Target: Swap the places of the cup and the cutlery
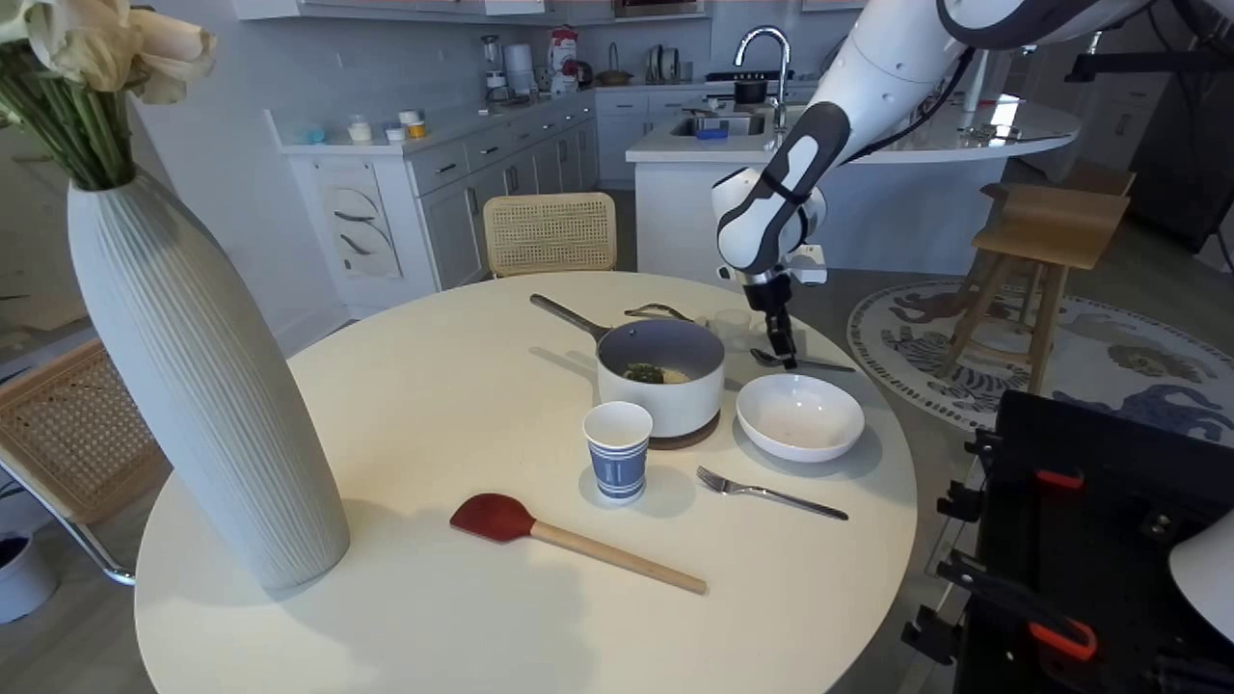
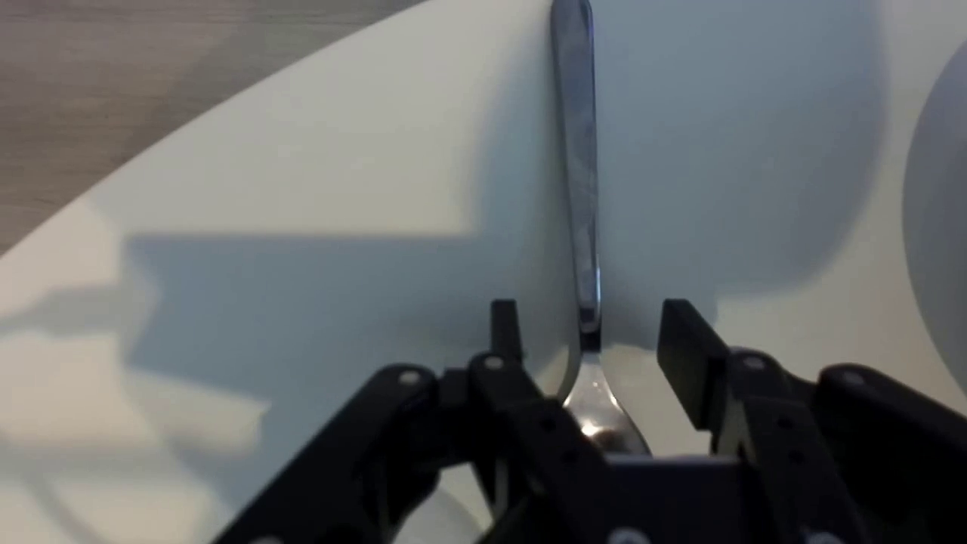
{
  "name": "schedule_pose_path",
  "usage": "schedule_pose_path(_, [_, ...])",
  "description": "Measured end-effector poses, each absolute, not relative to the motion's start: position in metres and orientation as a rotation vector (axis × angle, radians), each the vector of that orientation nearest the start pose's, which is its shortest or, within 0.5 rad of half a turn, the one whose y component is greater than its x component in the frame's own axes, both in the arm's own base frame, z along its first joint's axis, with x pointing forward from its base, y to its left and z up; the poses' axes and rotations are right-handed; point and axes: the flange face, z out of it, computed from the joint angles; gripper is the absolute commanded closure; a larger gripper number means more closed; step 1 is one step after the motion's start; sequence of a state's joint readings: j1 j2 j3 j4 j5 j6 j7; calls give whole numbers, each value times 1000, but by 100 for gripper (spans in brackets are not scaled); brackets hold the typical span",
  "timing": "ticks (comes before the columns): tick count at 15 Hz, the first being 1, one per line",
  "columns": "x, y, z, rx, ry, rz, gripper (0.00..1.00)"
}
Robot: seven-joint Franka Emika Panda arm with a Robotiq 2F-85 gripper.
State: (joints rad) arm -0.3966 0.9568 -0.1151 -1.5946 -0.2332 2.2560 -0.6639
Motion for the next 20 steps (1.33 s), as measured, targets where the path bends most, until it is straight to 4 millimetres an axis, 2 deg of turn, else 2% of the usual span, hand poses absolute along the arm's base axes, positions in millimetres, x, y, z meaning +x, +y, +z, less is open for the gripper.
schedule_pose_path(4, [559,-319,50,-3083,-559,616,86])
schedule_pose_path(6, [558,-319,50,-3083,-558,619,80])
schedule_pose_path(10, [556,-322,49,-3083,-552,623,75])
schedule_pose_path(12, [555,-323,49,-3083,-550,624,79])
schedule_pose_path(13, [555,-323,48,-3083,-549,624,94])
schedule_pose_path(15, [554,-325,48,-3084,-545,624,100])
schedule_pose_path(20, [552,-329,48,-3084,-535,625,98])
